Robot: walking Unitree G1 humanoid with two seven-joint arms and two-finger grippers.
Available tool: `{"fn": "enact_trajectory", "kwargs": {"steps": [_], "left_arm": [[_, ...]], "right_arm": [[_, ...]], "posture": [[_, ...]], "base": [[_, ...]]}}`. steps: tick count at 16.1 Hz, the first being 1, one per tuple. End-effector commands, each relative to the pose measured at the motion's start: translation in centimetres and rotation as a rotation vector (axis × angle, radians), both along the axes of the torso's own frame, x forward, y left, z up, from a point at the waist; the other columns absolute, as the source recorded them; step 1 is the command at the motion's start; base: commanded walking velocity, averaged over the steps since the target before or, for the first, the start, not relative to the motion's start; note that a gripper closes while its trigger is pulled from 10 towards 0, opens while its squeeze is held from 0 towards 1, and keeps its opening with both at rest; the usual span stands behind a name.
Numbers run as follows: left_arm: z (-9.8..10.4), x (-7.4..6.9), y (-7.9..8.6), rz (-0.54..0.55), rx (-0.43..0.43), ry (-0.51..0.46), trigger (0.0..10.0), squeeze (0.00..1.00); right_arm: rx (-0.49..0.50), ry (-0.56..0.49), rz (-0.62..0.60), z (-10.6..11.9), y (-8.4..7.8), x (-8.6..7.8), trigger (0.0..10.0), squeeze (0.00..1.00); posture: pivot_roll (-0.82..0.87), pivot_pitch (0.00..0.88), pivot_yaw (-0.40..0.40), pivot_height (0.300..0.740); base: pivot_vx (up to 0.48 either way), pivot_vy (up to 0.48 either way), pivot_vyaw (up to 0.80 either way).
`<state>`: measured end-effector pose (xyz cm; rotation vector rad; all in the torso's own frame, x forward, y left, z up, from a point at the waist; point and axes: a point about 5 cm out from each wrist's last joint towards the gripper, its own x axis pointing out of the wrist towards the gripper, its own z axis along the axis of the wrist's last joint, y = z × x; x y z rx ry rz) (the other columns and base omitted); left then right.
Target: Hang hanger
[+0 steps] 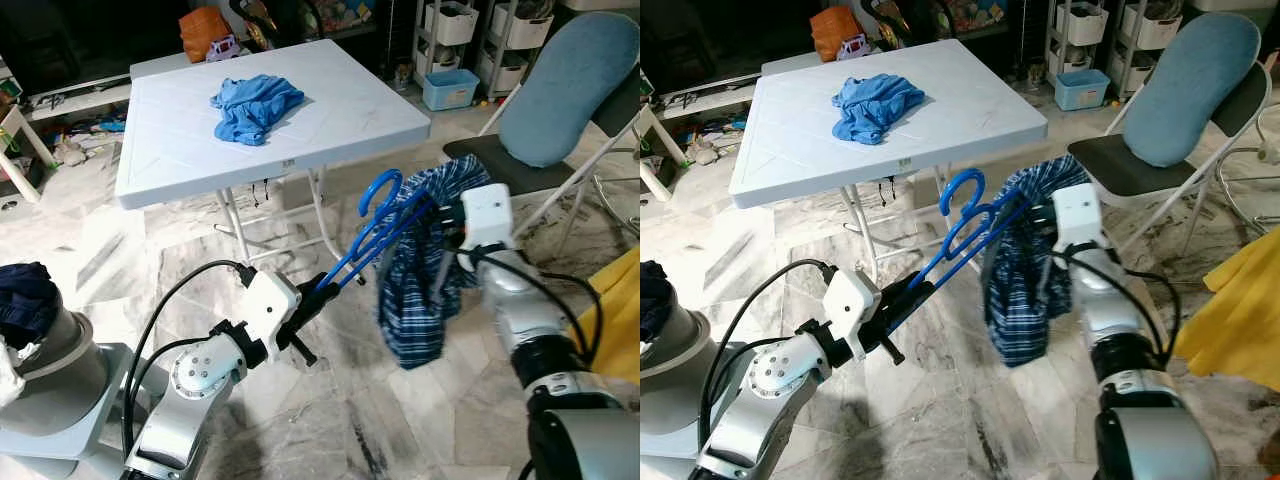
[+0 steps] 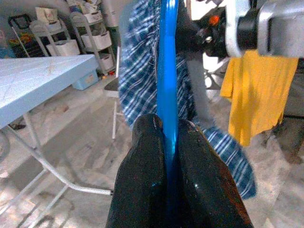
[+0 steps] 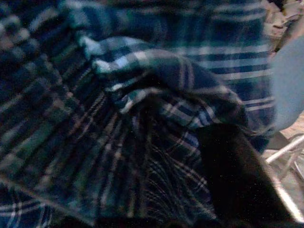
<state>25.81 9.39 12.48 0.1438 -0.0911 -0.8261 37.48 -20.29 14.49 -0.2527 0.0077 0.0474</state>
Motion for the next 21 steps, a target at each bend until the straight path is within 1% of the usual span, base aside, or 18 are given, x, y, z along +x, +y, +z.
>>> {"fn": "enact_trajectory", "kwargs": {"steps": [1,3,4,8,9,11,12,13,14,15,16,17,18,19,20,21], "left_arm": [[-0.1,0.1,0.7,0.028,0.024,-0.010,0.0,0.00],[-0.4,0.2,0.9,0.044,0.041,-0.004,0.0,0.00],[-0.8,0.3,1.2,0.059,0.059,0.004,0.0,0.00],[-1.0,0.3,1.0,0.055,0.067,0.008,0.0,0.00],[-1.1,0.1,1.0,0.045,0.075,0.015,0.0,0.00],[-1.8,-0.6,1.2,0.017,0.102,0.038,0.0,0.00],[-2.4,-1.4,1.5,-0.022,0.125,0.065,0.0,0.00],[-2.6,-1.7,1.4,-0.045,0.133,0.077,0.0,0.00],[-2.8,-2.5,1.2,-0.110,0.147,0.103,0.0,0.00],[-2.9,-2.9,1.1,-0.147,0.155,0.119,0.0,0.00],[-3.1,-3.6,1.0,-0.209,0.172,0.144,0.0,0.00],[-3.3,-4.1,1.1,-0.236,0.183,0.162,0.0,0.00],[-3.3,-4.2,1.2,-0.242,0.185,0.168,0.0,0.00],[-3.3,-4.3,1.4,-0.237,0.189,0.165,0.0,0.00],[-3.1,-4.5,1.9,-0.219,0.183,0.153,0.0,0.00],[-2.9,-4.7,2.5,-0.181,0.156,0.147,0.0,0.00]], "right_arm": [[0.021,-0.053,0.000,1.3,-0.3,0.2,0.0,0.00],[0.024,-0.063,-0.003,1.5,-0.7,0.1,0.0,0.00],[0.025,-0.088,-0.020,2.1,-1.4,0.0,0.0,0.00],[0.039,-0.113,-0.042,2.6,-1.6,0.0,0.0,0.00],[0.047,-0.125,-0.047,3.0,-1.4,0.2,0.0,0.00],[0.064,-0.137,-0.050,3.4,-0.9,0.4,0.0,0.00],[0.078,-0.139,-0.045,3.9,-0.3,0.8,0.0,0.00],[0.082,-0.138,-0.042,4.0,-0.1,1.0,0.0,0.00],[0.083,-0.133,-0.043,4.2,0.4,1.3,0.0,0.00],[0.080,-0.128,-0.049,4.2,0.6,1.5,0.0,0.00],[0.082,-0.115,-0.075,4.2,0.8,1.7,0.0,0.00],[0.075,-0.106,-0.098,4.1,0.7,1.8,0.0,0.00],[0.068,-0.103,-0.106,4.0,0.7,1.8,0.0,0.00],[0.036,-0.084,-0.141,3.6,0.1,1.7,0.0,0.00],[0.015,-0.050,-0.201,2.9,-1.1,1.5,0.0,0.00],[0.003,-0.026,-0.252,2.4,-2.2,1.2,0.0,0.00]], "posture": [[-0.10,0.000,0.060,0.740],[-0.11,0.000,0.061,0.740],[-0.11,0.000,0.063,0.740],[-0.11,0.000,0.063,0.740],[-0.11,0.000,0.063,0.740],[-0.11,0.000,0.064,0.740],[-0.11,0.000,0.062,0.740],[-0.10,0.000,0.059,0.740],[-0.10,0.000,0.055,0.740],[-0.10,0.000,0.053,0.740],[-0.10,0.000,0.050,0.740],[-0.09,0.000,0.046,0.740],[-0.09,0.000,0.046,0.740],[-0.09,0.000,0.041,0.740],[-0.09,0.000,0.038,0.740],[-0.09,0.000,0.036,0.740]], "base": [[0.000,0.000,0.00],[0.000,0.000,0.00],[0.000,0.000,0.00],[0.000,0.000,0.00],[0.000,0.000,0.00],[0.000,0.000,0.00],[0.000,0.000,0.00],[0.000,0.000,0.00],[0.000,0.000,0.00],[0.000,0.000,0.00],[0.000,0.000,0.00],[0.000,0.000,0.00],[0.000,0.000,0.00],[0.000,0.000,0.00],[0.000,0.000,0.00],[0.000,0.000,0.00]]}}
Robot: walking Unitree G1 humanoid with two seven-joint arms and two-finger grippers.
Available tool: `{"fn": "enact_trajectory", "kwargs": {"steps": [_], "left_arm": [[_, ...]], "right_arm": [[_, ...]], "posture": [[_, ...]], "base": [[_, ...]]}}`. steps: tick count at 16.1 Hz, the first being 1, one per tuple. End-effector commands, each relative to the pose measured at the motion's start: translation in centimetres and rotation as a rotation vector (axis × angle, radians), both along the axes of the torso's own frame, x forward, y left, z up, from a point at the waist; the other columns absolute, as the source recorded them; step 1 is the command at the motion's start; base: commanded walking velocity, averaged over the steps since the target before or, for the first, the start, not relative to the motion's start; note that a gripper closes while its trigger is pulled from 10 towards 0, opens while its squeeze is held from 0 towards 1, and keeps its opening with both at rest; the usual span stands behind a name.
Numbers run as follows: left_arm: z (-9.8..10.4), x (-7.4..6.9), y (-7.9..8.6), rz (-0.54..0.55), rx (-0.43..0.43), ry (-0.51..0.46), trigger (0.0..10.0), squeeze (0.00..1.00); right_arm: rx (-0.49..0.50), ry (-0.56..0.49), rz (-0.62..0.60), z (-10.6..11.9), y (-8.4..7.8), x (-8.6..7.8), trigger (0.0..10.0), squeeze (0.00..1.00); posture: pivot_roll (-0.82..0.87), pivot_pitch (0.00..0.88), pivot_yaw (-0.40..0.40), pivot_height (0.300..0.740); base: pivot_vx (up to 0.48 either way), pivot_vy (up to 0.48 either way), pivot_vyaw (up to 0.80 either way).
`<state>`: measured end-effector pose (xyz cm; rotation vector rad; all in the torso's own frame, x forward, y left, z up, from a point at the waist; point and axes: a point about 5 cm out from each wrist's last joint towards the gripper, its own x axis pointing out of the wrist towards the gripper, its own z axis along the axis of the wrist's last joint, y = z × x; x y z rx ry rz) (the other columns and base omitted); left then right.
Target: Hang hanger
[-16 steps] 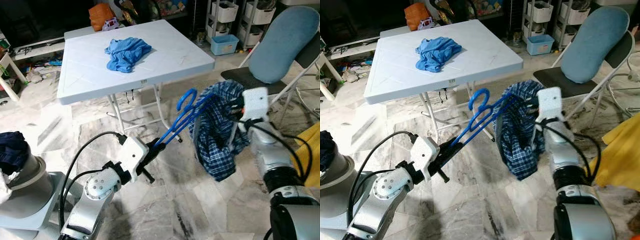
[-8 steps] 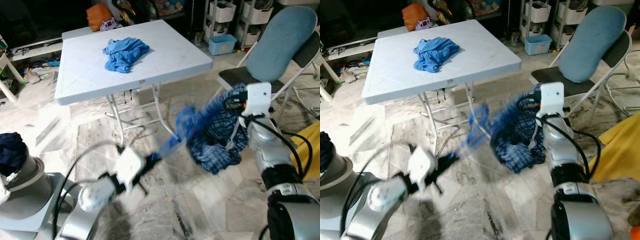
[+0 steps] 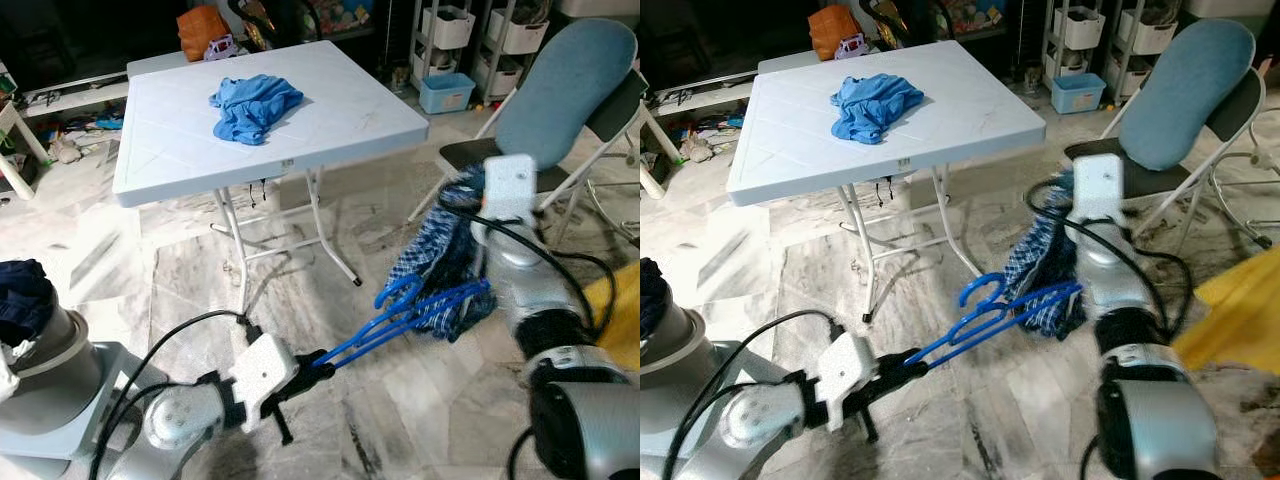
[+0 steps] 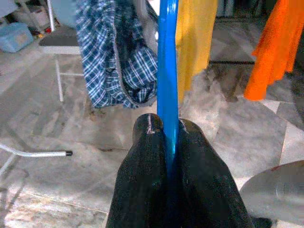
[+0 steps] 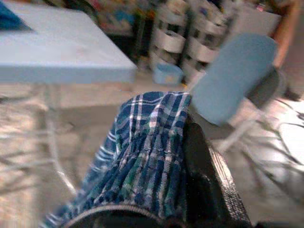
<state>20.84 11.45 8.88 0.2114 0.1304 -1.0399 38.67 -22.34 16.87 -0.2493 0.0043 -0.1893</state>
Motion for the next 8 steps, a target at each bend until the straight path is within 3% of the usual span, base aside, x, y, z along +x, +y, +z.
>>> {"fn": "enact_trajectory", "kwargs": {"steps": [1,4,6,7,8], "left_arm": [[0.9,0.3,1.2,0.068,-0.034,-0.035,0.0,0.00],[0.9,0.4,2.9,0.196,-0.053,-0.057,0.0,0.00],[0.2,0.1,4.7,0.407,-0.104,-0.030,0.0,0.00],[0.0,0.9,5.6,0.603,-0.111,-0.068,0.0,0.00],[0.1,1.3,6.0,0.700,-0.120,-0.087,2.2,0.00]], "right_arm": [[-0.016,0.023,-0.055,-0.3,-1.1,-0.2,0.0,0.00],[-0.046,0.058,-0.131,-1.3,-2.8,-1.0,0.0,0.00],[-0.033,0.062,-0.224,-2.0,-4.5,-1.9,0.0,0.00],[0.000,0.064,-0.186,-2.4,-4.1,-2.1,0.0,0.00],[0.022,0.062,-0.144,-2.7,-3.6,-2.2,0.0,0.00]], "posture": [[-0.09,0.000,0.036,0.740],[-0.08,0.004,0.034,0.740],[-0.07,0.011,0.035,0.740],[-0.07,0.013,0.035,0.740],[-0.07,0.013,0.035,0.740]], "base": [[0.000,0.000,0.00],[0.000,0.000,0.00],[0.000,0.000,0.00],[0.000,0.000,0.00],[0.000,0.000,0.00]]}}
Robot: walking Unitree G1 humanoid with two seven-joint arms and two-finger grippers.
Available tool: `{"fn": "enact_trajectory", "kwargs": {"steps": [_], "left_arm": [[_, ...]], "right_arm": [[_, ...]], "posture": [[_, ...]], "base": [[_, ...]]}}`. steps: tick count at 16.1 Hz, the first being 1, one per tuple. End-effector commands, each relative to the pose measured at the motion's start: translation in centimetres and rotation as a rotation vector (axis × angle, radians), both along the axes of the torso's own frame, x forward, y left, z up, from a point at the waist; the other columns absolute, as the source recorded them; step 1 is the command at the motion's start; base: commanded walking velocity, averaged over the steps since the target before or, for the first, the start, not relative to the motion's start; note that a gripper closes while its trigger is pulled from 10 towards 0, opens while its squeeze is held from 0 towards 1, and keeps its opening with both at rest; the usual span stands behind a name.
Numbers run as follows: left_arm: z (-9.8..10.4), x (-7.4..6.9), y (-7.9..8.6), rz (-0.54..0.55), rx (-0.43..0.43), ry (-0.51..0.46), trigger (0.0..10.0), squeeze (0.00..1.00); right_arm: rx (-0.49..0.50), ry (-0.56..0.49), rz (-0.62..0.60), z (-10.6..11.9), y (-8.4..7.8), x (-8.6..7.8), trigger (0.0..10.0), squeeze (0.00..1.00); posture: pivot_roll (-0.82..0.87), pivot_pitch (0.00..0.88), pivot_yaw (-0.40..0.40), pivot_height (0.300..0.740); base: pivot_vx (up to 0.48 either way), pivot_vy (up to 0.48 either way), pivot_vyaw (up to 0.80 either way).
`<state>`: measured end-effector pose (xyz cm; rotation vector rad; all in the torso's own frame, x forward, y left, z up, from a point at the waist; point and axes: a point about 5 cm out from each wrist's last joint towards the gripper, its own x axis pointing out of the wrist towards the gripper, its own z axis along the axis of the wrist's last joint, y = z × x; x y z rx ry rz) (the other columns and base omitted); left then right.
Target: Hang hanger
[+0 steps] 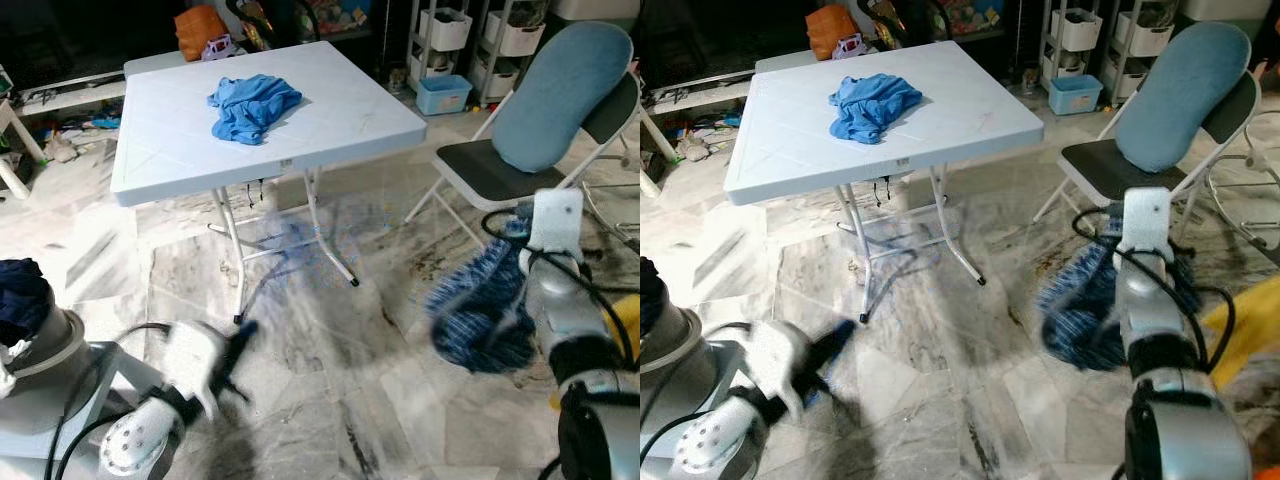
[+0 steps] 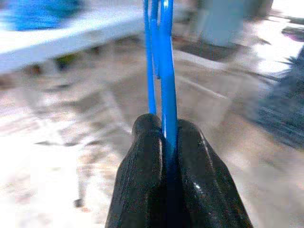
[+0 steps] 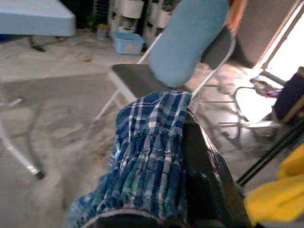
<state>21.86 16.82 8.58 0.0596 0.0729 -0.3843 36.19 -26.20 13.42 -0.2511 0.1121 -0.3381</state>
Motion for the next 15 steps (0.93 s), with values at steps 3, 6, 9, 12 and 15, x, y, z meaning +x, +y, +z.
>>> {"fn": "enact_trajectory", "kwargs": {"steps": [3,6,9,12,15], "left_arm": [[0.4,1.1,1.1,0.301,0.001,-0.020,10.0,0.00],[0.1,0.9,1.8,0.519,0.015,-0.016,10.0,0.00],[-0.2,0.8,0.3,0.478,-0.006,-0.003,10.0,0.00],[0.4,1.8,0.3,0.466,-0.015,-0.017,10.0,0.00],[1.0,3.4,0.1,0.425,-0.080,0.010,10.0,0.00]], "right_arm": [[0.095,-0.064,0.253,0.2,3.5,-1.0,0.0,0.00],[0.191,-0.113,0.393,0.1,5.6,-2.8,0.0,0.00],[0.238,-0.103,0.482,-0.8,7.0,-5.1,0.0,0.00],[0.223,-0.076,0.600,-0.7,9.0,-5.7,10.0,0.00],[0.253,-0.035,0.566,0.1,8.6,-3.8,10.0,0.00]], "posture": [[-0.08,0.019,0.047,0.740],[-0.07,0.017,0.055,0.740],[-0.07,0.008,0.064,0.740],[-0.07,0.000,0.092,0.740],[-0.02,0.000,0.079,0.740]], "base": [[0.000,0.000,0.00],[0.000,0.000,0.00],[0.000,0.000,0.00],[0.000,0.000,0.00],[0.000,0.000,0.00]]}}
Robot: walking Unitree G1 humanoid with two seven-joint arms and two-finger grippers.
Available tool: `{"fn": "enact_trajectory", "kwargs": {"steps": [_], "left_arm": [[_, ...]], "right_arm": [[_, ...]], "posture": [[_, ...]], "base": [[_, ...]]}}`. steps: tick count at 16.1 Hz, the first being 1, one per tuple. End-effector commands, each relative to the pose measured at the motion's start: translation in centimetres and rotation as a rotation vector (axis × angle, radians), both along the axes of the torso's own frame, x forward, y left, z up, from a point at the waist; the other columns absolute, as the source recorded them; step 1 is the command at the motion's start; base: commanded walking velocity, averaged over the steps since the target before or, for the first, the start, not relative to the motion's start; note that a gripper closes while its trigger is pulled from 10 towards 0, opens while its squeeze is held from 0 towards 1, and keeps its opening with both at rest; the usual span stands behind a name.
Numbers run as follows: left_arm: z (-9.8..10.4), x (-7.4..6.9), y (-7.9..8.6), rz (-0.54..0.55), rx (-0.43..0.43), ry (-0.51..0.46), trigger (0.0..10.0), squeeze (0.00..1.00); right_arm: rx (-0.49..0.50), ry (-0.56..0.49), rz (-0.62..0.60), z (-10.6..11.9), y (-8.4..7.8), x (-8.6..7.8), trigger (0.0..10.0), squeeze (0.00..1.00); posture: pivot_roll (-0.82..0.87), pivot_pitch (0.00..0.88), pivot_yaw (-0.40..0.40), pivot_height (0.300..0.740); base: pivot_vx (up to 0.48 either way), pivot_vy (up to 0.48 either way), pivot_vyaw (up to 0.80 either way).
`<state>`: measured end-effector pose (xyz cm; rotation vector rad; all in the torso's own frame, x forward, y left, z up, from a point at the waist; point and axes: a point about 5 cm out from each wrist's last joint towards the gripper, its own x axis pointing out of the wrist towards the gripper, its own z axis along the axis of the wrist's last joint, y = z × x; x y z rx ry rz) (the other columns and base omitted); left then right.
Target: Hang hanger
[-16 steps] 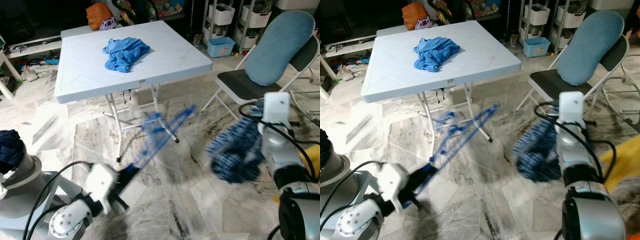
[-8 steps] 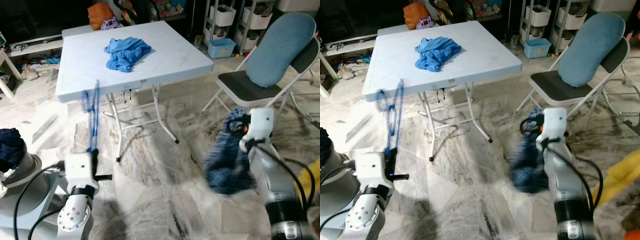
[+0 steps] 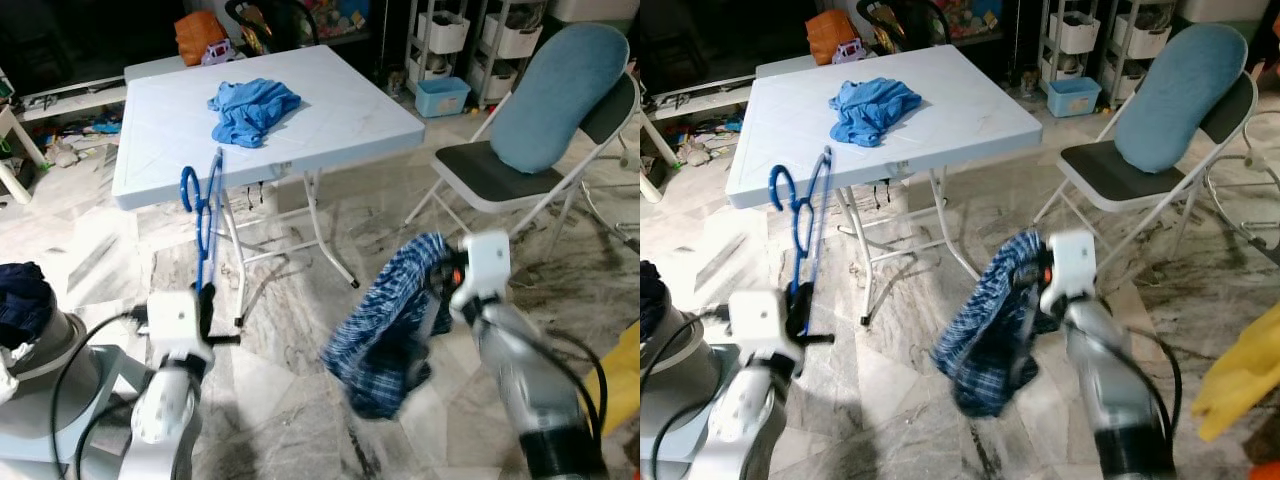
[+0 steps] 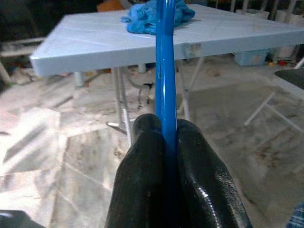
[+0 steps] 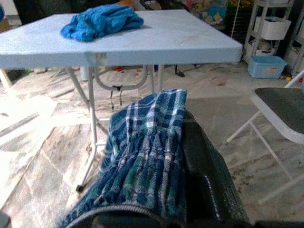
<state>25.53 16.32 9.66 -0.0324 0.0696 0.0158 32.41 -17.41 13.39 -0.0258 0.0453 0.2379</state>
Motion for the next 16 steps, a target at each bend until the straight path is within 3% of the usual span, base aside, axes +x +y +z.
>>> {"fn": "enact_trajectory", "kwargs": {"steps": [1,3,5,8,10,11,14,16], "left_arm": [[1.1,0.9,0.6,-0.066,0.055,-0.026,10.0,0.00],[1.4,1.2,1.9,-0.066,0.046,0.008,10.0,0.00],[0.7,0.4,2.5,-0.065,0.072,0.048,10.0,0.00],[-0.2,-0.4,1.6,-0.061,0.047,0.061,10.0,0.00],[-0.2,-0.5,1.2,0.033,-0.018,0.038,10.0,0.00],[-0.3,-0.6,1.2,0.056,-0.030,0.033,10.0,0.00],[-0.3,-1.2,2.2,0.143,-0.052,0.005,10.0,0.00],[-0.2,-1.5,2.6,0.162,-0.043,0.001,10.0,0.00]], "right_arm": [[-0.003,0.017,-0.009,0.4,-0.2,0.7,10.0,0.00],[-0.040,0.021,0.038,0.4,0.4,0.8,10.0,0.00],[-0.052,0.057,0.043,-0.1,0.9,0.9,10.0,0.00],[-0.043,0.039,0.041,0.0,1.5,0.8,10.0,0.00],[-0.021,0.051,0.025,-0.2,2.2,0.8,10.0,0.00],[-0.083,0.003,0.067,0.3,2.7,0.7,10.0,0.00],[0.029,-0.013,0.029,0.3,2.8,0.3,10.0,0.00],[-0.041,0.003,0.056,-0.6,3.1,-0.5,10.0,0.00]], "posture": [[-0.02,0.000,0.081,0.740],[-0.02,0.000,0.093,0.740],[-0.03,0.000,0.101,0.740],[-0.04,0.000,0.093,0.740],[-0.04,0.000,0.076,0.740],[-0.03,0.000,0.071,0.740],[-0.02,0.000,0.056,0.740],[-0.02,0.000,0.061,0.740]], "base": [[0.000,0.000,0.00],[0.000,0.000,0.00],[0.000,0.000,0.00],[0.172,0.000,0.00],[0.274,0.000,0.00],[0.292,0.000,0.00],[0.351,0.000,0.00],[0.405,0.000,0.00]]}}
